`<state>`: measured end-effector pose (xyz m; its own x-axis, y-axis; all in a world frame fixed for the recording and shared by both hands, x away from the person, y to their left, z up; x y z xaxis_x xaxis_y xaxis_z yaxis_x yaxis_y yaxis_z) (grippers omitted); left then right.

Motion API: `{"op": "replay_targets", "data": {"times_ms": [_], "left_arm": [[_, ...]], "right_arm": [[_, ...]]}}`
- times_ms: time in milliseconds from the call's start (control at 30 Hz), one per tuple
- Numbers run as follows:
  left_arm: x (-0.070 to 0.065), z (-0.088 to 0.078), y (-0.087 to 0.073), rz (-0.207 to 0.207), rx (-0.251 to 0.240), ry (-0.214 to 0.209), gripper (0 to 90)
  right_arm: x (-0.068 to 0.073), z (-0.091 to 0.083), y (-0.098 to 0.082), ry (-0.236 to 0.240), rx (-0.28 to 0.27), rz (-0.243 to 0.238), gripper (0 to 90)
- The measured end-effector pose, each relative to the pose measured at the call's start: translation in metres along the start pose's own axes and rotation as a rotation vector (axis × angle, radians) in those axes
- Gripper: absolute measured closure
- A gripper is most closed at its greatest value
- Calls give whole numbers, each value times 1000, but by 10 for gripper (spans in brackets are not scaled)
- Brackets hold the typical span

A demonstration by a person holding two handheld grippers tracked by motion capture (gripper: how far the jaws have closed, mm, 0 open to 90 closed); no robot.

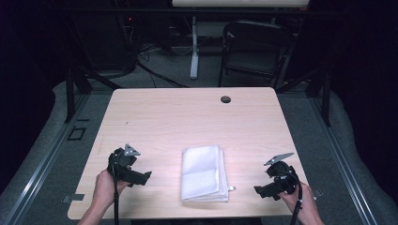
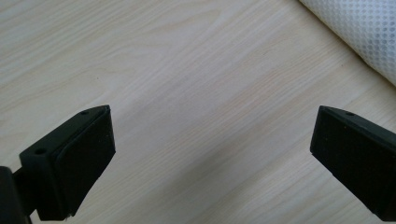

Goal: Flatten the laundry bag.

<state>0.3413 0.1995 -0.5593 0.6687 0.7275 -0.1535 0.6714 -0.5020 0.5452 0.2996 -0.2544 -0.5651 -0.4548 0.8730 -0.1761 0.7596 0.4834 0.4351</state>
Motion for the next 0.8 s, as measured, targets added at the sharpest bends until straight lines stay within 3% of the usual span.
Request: {"op": "replay_targets", "data": {"times_ms": [167, 367, 500, 567, 667, 800], "left_arm": [[-5, -1, 0, 12, 8, -8, 0], [-14, -7, 7, 25, -25, -39, 0], [-29, -5, 13, 49, -35, -67, 0], [-38, -3, 18, 67, -42, -81, 0], [-50, -2, 25, 99, -53, -92, 0], [-59, 1, 31, 111, -54, -117, 0]], "right_arm": [[2, -1, 1, 4, -10, 7, 50], [5, -2, 2, 28, -13, 2, 58], [4, -2, 2, 32, -18, 6, 59], [5, -1, 1, 59, -12, 18, 60], [6, -2, 2, 52, -15, 12, 65], [6, -2, 3, 47, -21, 10, 70]]}}
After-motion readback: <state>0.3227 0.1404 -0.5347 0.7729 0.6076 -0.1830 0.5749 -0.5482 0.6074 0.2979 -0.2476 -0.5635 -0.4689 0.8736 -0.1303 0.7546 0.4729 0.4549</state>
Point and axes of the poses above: each handheld gripper's, and its own axes: z roughly forward along the jaws, y roughly out of its top, x roughly to its left, the point moved 5 cm from there along z, roughly forward along the jaws, and after that the axes turned 13 degrees about -y, right-handed, at the moved point
